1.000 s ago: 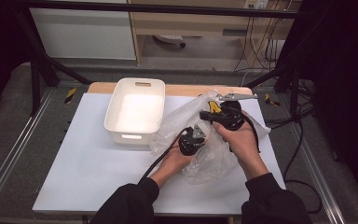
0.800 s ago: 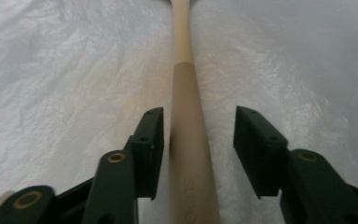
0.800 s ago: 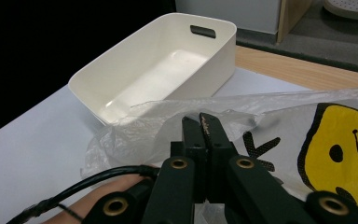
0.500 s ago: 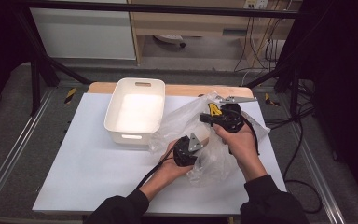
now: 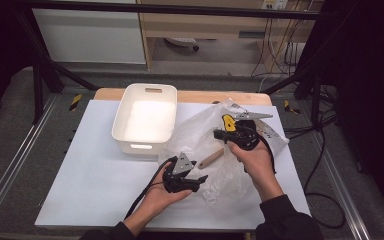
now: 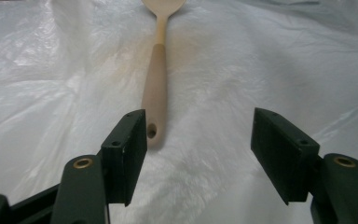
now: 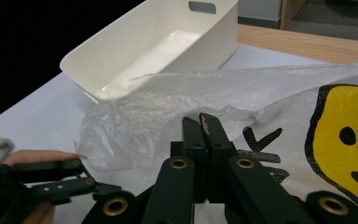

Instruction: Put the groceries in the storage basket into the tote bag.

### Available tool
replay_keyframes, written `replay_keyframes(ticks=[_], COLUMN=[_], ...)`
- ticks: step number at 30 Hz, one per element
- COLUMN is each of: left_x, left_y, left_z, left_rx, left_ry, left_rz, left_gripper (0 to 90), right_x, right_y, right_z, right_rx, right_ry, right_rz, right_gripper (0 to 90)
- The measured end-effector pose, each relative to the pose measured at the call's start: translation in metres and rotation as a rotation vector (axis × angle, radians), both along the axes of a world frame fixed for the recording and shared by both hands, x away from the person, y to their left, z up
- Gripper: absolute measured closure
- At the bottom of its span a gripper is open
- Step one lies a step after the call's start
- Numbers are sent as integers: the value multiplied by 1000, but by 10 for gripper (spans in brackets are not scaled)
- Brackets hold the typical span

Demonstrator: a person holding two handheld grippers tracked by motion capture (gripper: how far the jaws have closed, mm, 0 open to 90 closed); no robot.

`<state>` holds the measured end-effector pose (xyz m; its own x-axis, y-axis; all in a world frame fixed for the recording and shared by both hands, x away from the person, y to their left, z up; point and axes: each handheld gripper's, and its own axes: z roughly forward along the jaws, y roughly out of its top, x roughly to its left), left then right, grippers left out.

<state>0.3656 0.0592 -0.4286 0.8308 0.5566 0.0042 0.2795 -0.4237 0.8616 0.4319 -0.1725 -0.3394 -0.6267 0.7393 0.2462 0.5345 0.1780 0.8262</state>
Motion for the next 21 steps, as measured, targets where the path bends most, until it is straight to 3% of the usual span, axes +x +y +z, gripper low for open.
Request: replay_keyframes(ticks=[5, 10, 16, 21], left_x=[-9, -18, -24, -25], left_y=[15, 34, 56, 63], left_z=[10, 17, 26, 31], left_rx=[-49, -99, -129, -123], left_ry=[23, 46, 31, 24], left_rz=[25, 93, 156, 182], left_gripper=[342, 336, 325, 308], right_x=[-6, -13, -21, -23], right_y=[0, -1, -5, -8], right_z=[-13, -27, -48, -60], right_rx=[-5, -34, -63, -84], right_ry=[13, 40, 78, 109], right_rz=[7, -3, -1, -2], right_gripper=[900, 900, 900, 900])
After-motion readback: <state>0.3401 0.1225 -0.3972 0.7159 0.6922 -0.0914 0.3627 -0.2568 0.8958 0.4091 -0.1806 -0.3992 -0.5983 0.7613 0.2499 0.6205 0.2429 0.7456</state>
